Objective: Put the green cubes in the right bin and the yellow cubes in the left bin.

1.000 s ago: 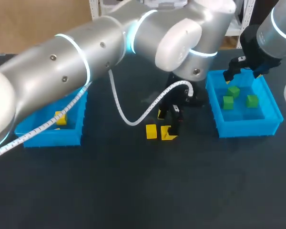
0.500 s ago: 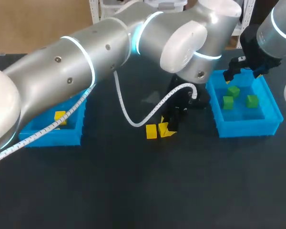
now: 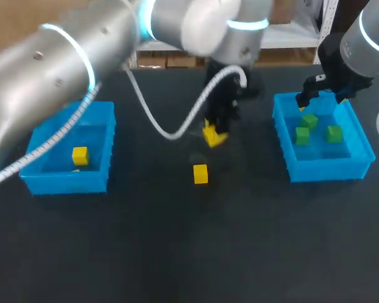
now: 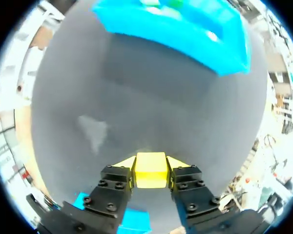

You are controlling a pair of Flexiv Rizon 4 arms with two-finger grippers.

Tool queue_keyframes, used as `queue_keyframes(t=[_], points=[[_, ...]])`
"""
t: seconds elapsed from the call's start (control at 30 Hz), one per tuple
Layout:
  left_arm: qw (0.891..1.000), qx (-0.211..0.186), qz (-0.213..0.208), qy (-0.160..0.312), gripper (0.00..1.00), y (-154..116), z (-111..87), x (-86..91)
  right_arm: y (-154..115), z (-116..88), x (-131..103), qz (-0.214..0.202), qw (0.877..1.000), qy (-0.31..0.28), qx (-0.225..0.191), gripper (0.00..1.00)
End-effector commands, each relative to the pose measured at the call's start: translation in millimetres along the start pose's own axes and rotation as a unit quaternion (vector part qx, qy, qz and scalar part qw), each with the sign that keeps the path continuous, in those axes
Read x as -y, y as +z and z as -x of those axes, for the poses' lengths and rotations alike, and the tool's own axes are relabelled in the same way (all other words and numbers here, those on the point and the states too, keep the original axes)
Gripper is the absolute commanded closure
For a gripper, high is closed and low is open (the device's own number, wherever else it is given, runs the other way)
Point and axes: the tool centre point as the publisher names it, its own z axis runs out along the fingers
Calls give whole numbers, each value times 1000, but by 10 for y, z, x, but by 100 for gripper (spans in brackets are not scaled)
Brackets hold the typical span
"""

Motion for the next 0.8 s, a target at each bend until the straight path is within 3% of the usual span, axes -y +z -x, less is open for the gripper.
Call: queue_keyframes(t=[0.03, 0.3, 0.53, 0.8], points=[[996, 81, 1, -43, 100, -321, -331, -167, -11, -22, -3, -2, 1000, 1, 3, 0], [977, 129, 2, -167, 100, -575, -936, -588, -11, -22, -3, -2, 1000, 1, 3, 0], [946, 154, 7, -283, 100, -584, -1658, -899, -11, -22, -3, -2, 1000, 1, 3, 0], [916, 149, 7, -373, 100, -414, -2384, -944, -11, -22, -3, -2, 1000, 1, 3, 0]])
